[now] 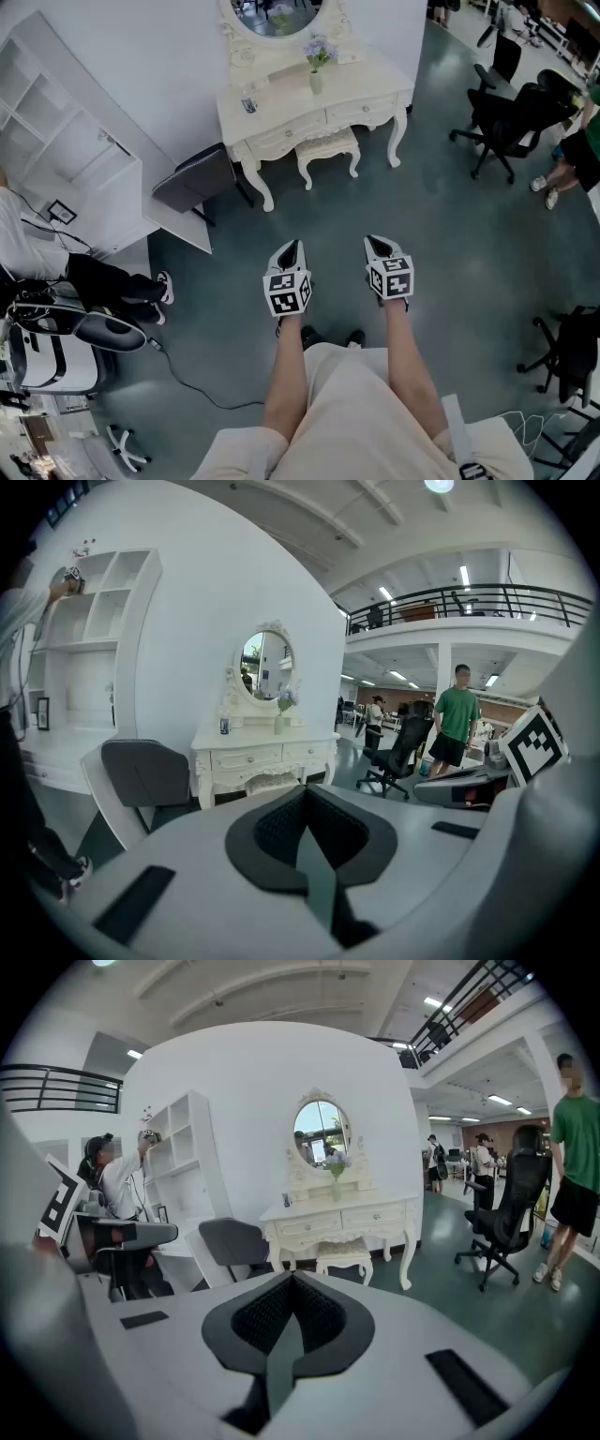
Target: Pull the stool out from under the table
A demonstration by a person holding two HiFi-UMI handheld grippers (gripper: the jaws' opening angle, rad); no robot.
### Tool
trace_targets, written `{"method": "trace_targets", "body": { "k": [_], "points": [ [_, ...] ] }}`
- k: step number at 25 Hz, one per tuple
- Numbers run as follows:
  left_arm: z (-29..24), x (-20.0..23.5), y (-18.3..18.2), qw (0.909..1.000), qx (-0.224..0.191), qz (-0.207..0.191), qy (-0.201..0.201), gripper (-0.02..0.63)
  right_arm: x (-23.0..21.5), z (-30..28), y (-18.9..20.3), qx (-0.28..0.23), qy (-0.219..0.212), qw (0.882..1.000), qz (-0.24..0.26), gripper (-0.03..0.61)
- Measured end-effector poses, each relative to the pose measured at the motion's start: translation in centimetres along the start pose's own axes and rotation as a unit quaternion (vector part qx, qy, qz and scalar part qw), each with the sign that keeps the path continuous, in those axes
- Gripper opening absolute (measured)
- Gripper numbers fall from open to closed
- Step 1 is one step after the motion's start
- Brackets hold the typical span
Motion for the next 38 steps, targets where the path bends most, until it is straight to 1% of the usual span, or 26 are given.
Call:
{"method": "trace_targets", "body": {
  "k": [3, 8, 11, 13, 16, 19, 24, 27, 32, 36, 38],
  "points": [
    [-0.2, -0.2, -0.2, 1.0000, 0.002, -0.004, -0.003, 0.014, -0.4, -0.1, 0.0, -0.001, 0.001, 1.000, -0.002, 0.043],
    [-0.6, -0.6, 0.1, 0.9999, 0.008, -0.006, -0.007, 0.014, -1.4, 0.1, 0.4, 0.005, 0.016, 1.000, -0.019, 0.043],
    [-1.0, -0.2, 0.4, 0.9999, 0.012, 0.004, -0.009, 0.014, -1.6, -0.1, 0.2, 0.011, 0.014, 1.000, -0.024, 0.043],
    [-1.7, -0.1, 0.5, 0.9998, 0.012, 0.008, -0.011, 0.015, -2.1, -0.4, 0.0, 0.013, 0.012, 1.000, -0.023, 0.043],
    [-2.9, -0.2, 0.4, 0.9999, 0.011, 0.003, -0.011, 0.015, -3.1, -1.0, -0.2, 0.018, 0.013, 0.999, -0.027, 0.043],
    [-4.6, 0.6, -0.4, 0.9998, 0.015, 0.006, -0.010, 0.014, -3.7, -2.3, -0.8, 0.019, 0.019, 0.999, -0.033, 0.044],
    [-9.0, 2.5, -2.6, 0.9998, 0.020, -0.002, -0.007, 0.014, -5.3, -6.2, -2.3, 0.021, 0.029, 0.998, -0.045, 0.044],
    [-12.8, 3.9, -4.3, 0.9998, 0.018, 0.007, 0.006, 0.014, -6.7, -9.1, -3.8, 0.031, 0.033, 0.998, -0.050, 0.044],
    [-19.0, 6.0, -7.6, 0.9997, 0.015, 0.014, 0.014, 0.015, -8.9, -13.4, -6.8, 0.040, 0.042, 0.997, -0.052, 0.044],
    [-23.9, 8.4, -9.9, 0.9995, 0.018, 0.016, 0.020, 0.015, -9.9, -17.5, -9.3, 0.022, 0.022, 0.997, -0.067, 0.044],
    [-26.2, 9.9, -10.7, 0.9993, 0.021, 0.019, 0.023, 0.015, -10.4, -19.7, -10.3, 0.022, 0.020, 0.997, -0.070, 0.044]
  ]
}}
Point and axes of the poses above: the fingertips, and each gripper's own axes: z backward along the fingers, x to its left, y out of its underside, the point moved 9 cm from there along z, backward along the fingers, and after that the axes turned 2 degrees about z, right-handed, at the moved point
